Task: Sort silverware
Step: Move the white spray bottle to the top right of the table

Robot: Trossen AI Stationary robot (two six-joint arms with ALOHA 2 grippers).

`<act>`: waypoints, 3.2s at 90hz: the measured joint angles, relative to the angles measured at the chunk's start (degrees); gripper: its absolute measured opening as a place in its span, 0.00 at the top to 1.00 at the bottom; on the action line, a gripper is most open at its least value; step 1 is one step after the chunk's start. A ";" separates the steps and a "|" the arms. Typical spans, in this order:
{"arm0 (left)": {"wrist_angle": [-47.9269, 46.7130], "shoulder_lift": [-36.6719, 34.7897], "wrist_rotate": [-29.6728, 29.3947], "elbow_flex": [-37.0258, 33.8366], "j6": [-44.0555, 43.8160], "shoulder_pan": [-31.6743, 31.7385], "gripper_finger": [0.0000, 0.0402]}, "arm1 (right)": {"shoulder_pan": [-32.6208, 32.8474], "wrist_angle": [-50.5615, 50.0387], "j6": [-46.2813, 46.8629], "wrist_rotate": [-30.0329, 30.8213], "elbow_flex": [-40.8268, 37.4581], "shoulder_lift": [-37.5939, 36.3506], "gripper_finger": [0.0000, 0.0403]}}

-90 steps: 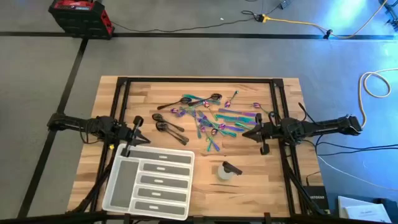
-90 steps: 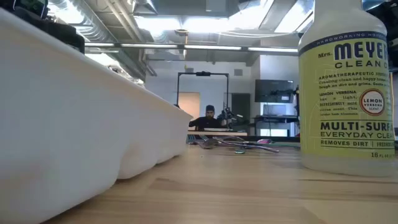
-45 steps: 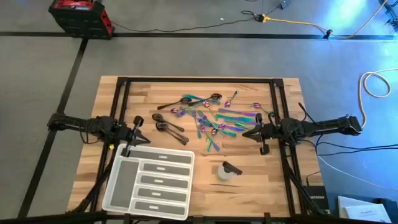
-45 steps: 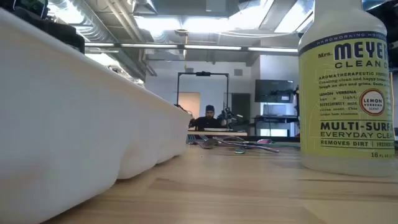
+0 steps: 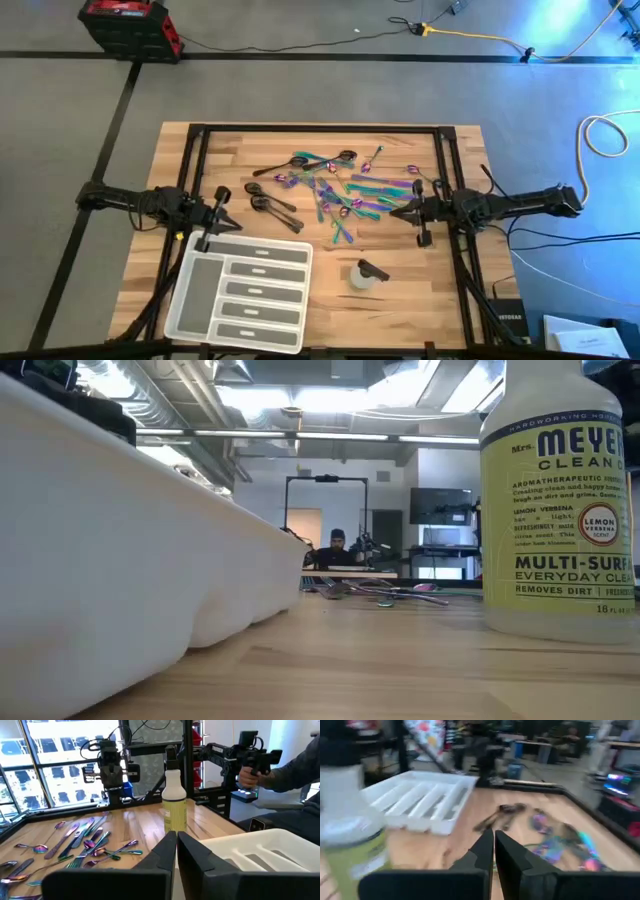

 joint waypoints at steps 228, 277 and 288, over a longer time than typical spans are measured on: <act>-0.02 0.02 -0.02 0.00 0.00 -0.02 1.00 | 28.15 -79.14 53.49 11.43 96.44 85.10 0.32; -0.01 0.02 -0.01 -0.02 0.00 -0.02 1.00 | 28.13 -79.79 52.82 13.07 96.44 85.40 0.67; -0.01 0.02 -0.01 0.00 0.00 -0.01 1.00 | 28.12 -79.60 51.08 10.82 96.50 85.37 0.74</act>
